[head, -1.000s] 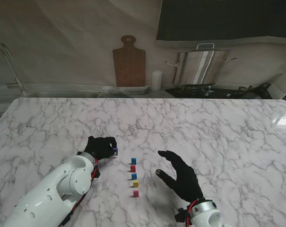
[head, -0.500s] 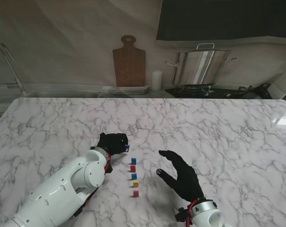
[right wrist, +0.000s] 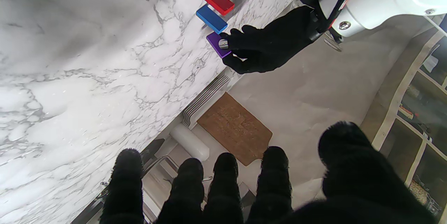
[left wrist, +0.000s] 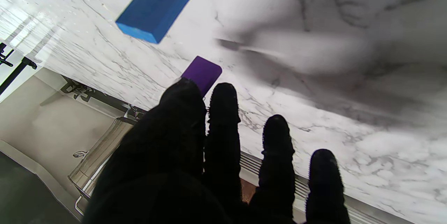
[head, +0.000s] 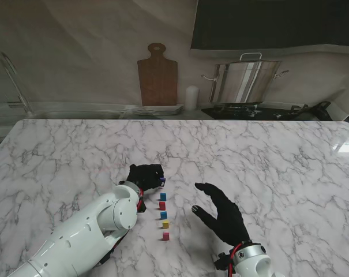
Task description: Arrange dominoes in a row
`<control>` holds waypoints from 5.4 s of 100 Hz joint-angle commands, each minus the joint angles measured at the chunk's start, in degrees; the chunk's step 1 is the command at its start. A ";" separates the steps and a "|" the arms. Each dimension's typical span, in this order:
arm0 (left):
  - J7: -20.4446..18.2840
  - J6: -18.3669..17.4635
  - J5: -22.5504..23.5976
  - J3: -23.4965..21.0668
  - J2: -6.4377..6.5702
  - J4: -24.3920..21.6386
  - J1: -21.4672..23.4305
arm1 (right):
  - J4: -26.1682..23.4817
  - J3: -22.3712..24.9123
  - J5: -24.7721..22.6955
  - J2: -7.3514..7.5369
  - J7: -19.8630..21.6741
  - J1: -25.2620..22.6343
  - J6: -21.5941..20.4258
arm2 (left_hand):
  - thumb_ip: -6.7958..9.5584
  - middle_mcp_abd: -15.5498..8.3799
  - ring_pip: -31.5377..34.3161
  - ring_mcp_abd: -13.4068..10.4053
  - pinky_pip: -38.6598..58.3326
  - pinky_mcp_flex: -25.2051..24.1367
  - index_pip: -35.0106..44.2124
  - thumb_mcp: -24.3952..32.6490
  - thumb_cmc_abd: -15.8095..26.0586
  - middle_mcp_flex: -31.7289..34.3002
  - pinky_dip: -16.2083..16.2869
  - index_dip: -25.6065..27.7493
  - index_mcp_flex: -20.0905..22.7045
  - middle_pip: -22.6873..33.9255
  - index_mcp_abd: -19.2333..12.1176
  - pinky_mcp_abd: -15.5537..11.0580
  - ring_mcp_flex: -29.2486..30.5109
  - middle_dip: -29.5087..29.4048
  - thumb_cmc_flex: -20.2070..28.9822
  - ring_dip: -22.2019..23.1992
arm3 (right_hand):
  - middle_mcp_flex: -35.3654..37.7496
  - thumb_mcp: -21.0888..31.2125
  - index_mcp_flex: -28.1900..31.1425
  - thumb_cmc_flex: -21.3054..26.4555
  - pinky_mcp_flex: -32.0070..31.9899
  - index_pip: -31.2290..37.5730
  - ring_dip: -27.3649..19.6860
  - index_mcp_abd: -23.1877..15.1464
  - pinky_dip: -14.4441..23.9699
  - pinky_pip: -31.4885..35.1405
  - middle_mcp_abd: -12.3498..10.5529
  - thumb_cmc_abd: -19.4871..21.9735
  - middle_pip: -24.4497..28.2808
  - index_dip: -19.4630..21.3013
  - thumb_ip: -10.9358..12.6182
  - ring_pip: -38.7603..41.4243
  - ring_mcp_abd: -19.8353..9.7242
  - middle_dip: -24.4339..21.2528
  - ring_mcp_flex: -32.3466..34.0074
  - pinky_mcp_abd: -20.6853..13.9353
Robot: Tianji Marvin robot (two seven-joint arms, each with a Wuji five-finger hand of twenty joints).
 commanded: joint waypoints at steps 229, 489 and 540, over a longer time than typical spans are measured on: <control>-0.53 -1.61 -0.59 0.50 -0.44 2.04 0.59 | -0.03 -0.17 -0.12 -0.07 0.04 -0.18 0.42 | 2.10 -1.47 -0.06 -0.80 -0.92 -1.24 2.53 -4.72 2.15 1.29 0.93 -3.19 2.28 -1.12 -1.01 -0.40 -1.64 -0.33 3.87 -0.50 | -1.51 -1.13 -2.00 1.58 -0.25 0.14 -0.66 -0.99 0.99 0.57 -0.46 2.30 0.56 0.75 1.67 -1.05 -1.51 0.22 -0.60 -2.01; -2.28 -2.58 2.54 1.09 0.69 1.04 0.68 | -0.18 -0.04 -0.05 -0.06 0.17 -0.30 0.40 | 2.06 -1.12 -1.51 -0.37 -4.83 -1.13 -0.96 -2.24 -0.32 -2.72 3.24 -8.21 5.03 -0.72 -1.83 -0.81 -4.92 2.10 2.45 -0.41 | -1.55 -1.15 -2.01 1.59 -0.24 0.09 -0.66 -0.95 0.99 0.58 -0.50 2.33 0.53 0.78 1.66 -1.04 -1.51 0.19 -0.57 -1.99; -1.16 -2.92 3.55 1.51 0.59 1.68 0.47 | -0.24 0.03 -0.05 -0.06 0.16 -0.37 0.40 | 1.16 -2.30 -0.85 -0.55 -3.50 -1.09 4.45 0.28 -1.29 -2.56 2.75 -11.21 5.27 2.15 -2.95 -0.68 -4.32 2.47 1.29 -0.34 | -1.56 -1.14 -2.05 1.60 -0.22 0.06 -0.66 -0.95 0.99 0.57 -0.50 2.34 0.53 0.78 1.66 -1.04 -1.46 0.20 -0.56 -2.00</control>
